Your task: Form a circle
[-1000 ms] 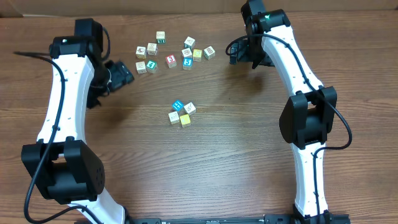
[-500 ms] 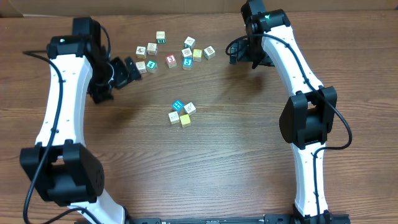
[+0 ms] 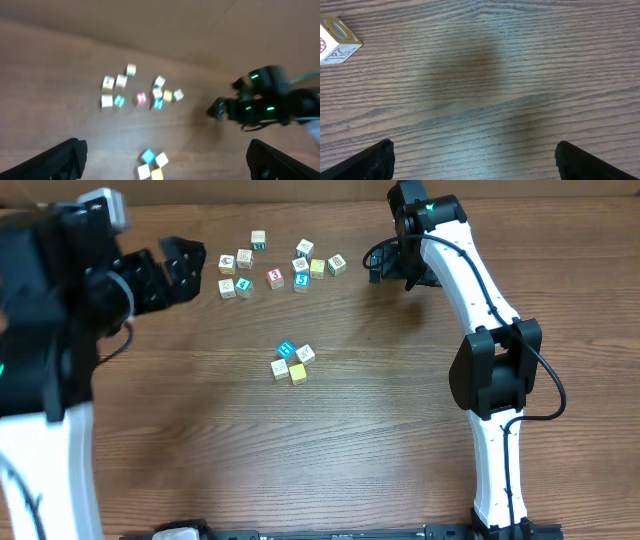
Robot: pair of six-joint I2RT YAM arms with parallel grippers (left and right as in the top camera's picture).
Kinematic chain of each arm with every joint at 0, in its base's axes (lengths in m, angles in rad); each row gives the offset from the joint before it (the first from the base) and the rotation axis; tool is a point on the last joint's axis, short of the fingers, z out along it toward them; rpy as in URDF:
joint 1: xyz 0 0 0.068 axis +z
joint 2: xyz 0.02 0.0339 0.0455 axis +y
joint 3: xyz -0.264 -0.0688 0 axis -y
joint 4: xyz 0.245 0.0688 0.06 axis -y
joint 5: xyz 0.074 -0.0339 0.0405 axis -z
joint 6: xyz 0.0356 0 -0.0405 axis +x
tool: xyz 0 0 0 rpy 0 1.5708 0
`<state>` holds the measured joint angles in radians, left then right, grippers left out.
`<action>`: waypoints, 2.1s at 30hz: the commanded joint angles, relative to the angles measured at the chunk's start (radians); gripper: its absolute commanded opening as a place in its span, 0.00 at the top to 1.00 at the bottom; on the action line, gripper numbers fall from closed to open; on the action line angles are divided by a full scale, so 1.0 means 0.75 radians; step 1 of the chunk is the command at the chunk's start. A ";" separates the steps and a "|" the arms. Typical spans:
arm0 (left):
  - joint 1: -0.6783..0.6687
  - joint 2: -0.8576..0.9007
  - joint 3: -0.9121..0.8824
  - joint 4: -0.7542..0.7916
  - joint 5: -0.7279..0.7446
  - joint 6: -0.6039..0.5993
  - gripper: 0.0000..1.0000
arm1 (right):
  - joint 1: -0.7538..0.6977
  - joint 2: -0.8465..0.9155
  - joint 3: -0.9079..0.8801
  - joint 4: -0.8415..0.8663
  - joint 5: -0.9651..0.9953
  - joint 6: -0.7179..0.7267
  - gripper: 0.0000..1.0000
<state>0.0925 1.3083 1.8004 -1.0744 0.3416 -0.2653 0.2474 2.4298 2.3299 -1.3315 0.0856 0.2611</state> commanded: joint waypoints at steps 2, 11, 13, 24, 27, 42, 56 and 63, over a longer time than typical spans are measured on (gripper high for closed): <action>0.009 -0.091 0.013 0.009 0.015 0.035 0.01 | -0.005 -0.053 0.018 0.003 0.009 0.001 0.00; 0.008 -0.232 0.013 0.015 0.008 0.048 0.01 | -0.005 -0.053 0.018 0.003 0.009 0.001 0.00; 0.008 -0.246 0.013 0.014 0.008 0.057 0.00 | -0.005 -0.053 0.018 0.003 0.009 0.001 0.00; 0.008 -0.257 0.013 -0.002 0.014 0.061 0.00 | -0.005 -0.053 0.018 0.003 0.009 0.001 0.00; 0.008 -0.259 0.013 -0.009 0.016 0.060 0.01 | -0.005 -0.053 0.018 0.003 0.009 0.001 0.00; 0.008 -0.381 0.012 -0.011 0.012 0.106 0.01 | -0.005 -0.053 0.018 0.003 0.009 0.001 0.00; 0.008 -0.653 0.011 -0.228 -0.180 0.114 0.00 | -0.005 -0.053 0.018 0.003 0.009 0.001 0.00; 0.008 -0.701 0.011 -0.306 -0.250 0.114 0.00 | -0.005 -0.053 0.018 0.003 0.009 0.001 0.00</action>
<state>0.0925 0.7849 1.8015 -1.2991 0.1944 -0.2012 0.2474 2.4298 2.3299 -1.3319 0.0853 0.2607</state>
